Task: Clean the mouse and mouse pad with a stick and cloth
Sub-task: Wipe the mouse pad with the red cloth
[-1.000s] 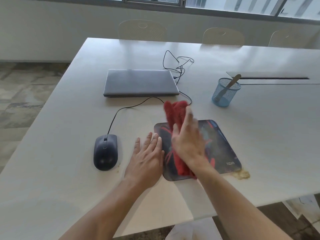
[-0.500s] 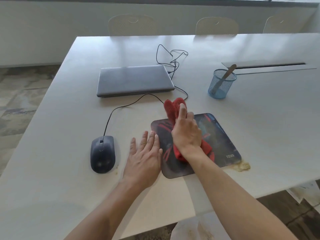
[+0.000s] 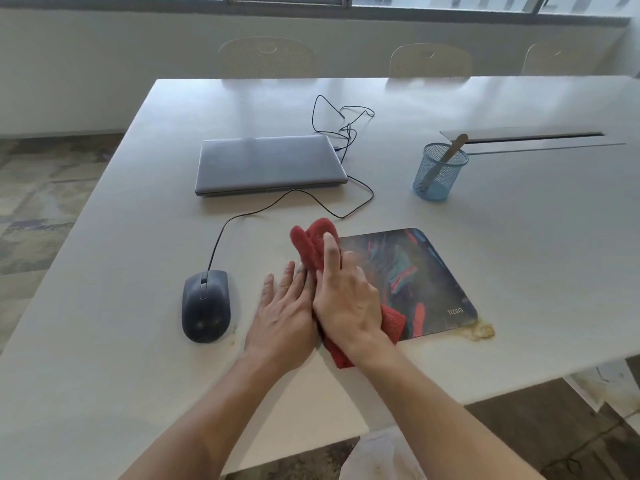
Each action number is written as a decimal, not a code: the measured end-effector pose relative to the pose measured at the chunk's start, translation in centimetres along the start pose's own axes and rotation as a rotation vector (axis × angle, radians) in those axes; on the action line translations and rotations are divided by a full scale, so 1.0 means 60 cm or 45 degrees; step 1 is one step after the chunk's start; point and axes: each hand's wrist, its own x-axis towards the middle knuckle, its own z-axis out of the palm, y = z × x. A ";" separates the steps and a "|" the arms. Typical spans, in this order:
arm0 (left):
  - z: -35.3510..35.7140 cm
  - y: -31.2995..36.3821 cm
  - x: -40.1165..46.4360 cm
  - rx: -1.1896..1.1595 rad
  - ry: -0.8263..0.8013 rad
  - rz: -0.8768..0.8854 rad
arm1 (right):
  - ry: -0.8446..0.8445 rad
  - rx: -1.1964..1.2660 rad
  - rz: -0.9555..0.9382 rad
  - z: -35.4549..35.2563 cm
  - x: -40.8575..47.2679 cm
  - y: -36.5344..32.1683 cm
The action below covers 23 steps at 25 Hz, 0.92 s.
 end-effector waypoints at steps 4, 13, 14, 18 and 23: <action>0.004 0.001 0.005 0.000 0.014 -0.046 | 0.055 -0.220 0.118 -0.005 0.034 0.060; 0.010 0.002 0.010 -0.051 0.085 -0.048 | 0.152 0.200 0.462 -0.075 0.097 0.130; 0.010 0.001 0.010 -0.058 0.091 -0.043 | 0.095 0.339 0.380 -0.072 0.093 0.104; 0.009 -0.003 0.003 -0.040 0.076 0.030 | -0.264 0.215 0.046 -0.024 0.034 0.023; 0.009 0.000 0.006 -0.043 0.078 -0.017 | -0.137 -0.082 0.041 -0.027 0.042 0.066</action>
